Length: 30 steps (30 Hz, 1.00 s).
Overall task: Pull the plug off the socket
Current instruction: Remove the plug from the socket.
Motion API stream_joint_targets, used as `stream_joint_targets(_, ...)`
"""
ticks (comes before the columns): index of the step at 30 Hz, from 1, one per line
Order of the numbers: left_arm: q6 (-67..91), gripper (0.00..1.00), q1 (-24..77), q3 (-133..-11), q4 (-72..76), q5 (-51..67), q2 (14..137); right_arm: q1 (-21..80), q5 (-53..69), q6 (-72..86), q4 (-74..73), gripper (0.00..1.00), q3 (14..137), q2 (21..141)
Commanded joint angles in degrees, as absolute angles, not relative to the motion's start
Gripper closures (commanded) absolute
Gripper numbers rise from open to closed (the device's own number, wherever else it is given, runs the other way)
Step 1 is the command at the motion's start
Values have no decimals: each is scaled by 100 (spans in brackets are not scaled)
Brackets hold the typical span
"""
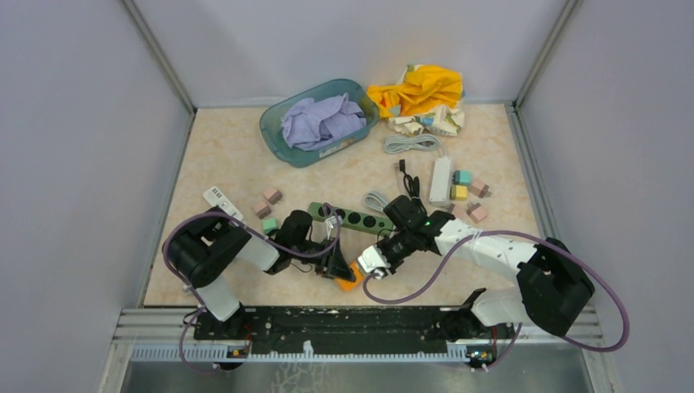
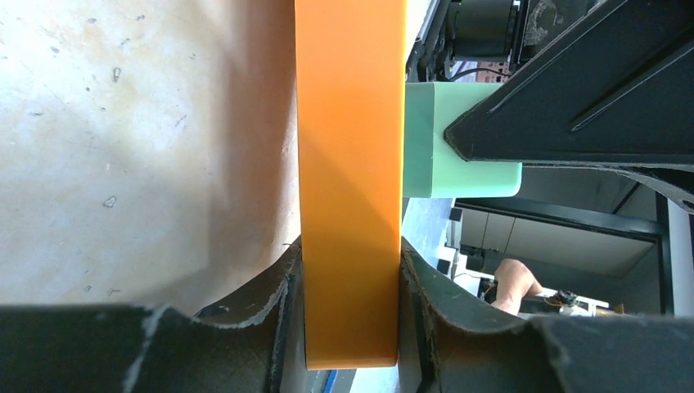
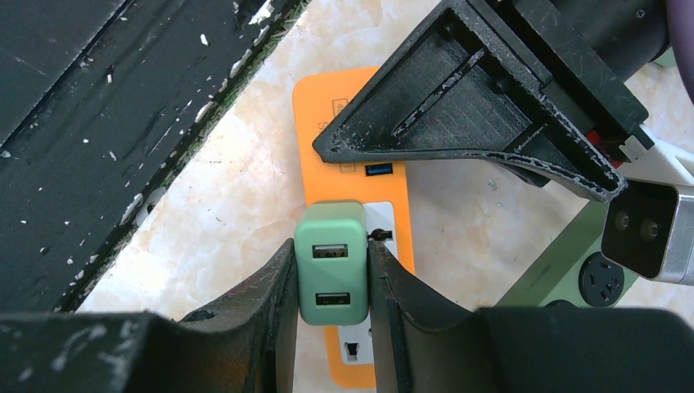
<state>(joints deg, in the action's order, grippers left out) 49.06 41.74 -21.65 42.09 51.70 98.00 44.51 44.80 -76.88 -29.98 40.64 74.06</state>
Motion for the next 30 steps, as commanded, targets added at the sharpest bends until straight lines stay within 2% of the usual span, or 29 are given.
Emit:
stream_joint_targets(1, 5034, 100, 4206, -2218, 4577, 5607, 9871, 4524, 4725, -7547, -3124, 95, 4245, 7441)
stream_joint_targets(4, 5103, 100, 4210, -2243, 4672, 5616, 9934, 4762, 4949, -7091, -2751, 100, 4232, 7404)
stream_joint_targets(8, 5111, 100, 4210, -2218, 4700, 5599, 9926, 4834, 4822, -6307, -2149, 100, 4236, 7389)
stream_joint_targets(12, 5113, 100, 4201, -2067, 4823, 5590, 9897, 4550, 4391, -6239, -2063, 100, 4236, 7261)
stream_joint_targets(17, 5197, 100, 4167, -1914, 5092, 5620, 9976, 4007, 4815, -7599, -3171, 100, 4222, 7092)
stream_joint_targets(20, 5253, 100, 4133, -1914, 5233, 5652, 10037, 3994, 5384, -8219, -3811, 100, 4251, 7194)
stream_joint_targets(23, 5302, 100, 4098, -1934, 5383, 5648, 10084, 4232, 5611, -8356, -3815, 100, 4197, 7302)
stream_joint_targets(30, 5498, 100, 4091, -1933, 5746, 5578, 10268, 4868, 5257, -6202, -2188, 100, 4223, 7416)
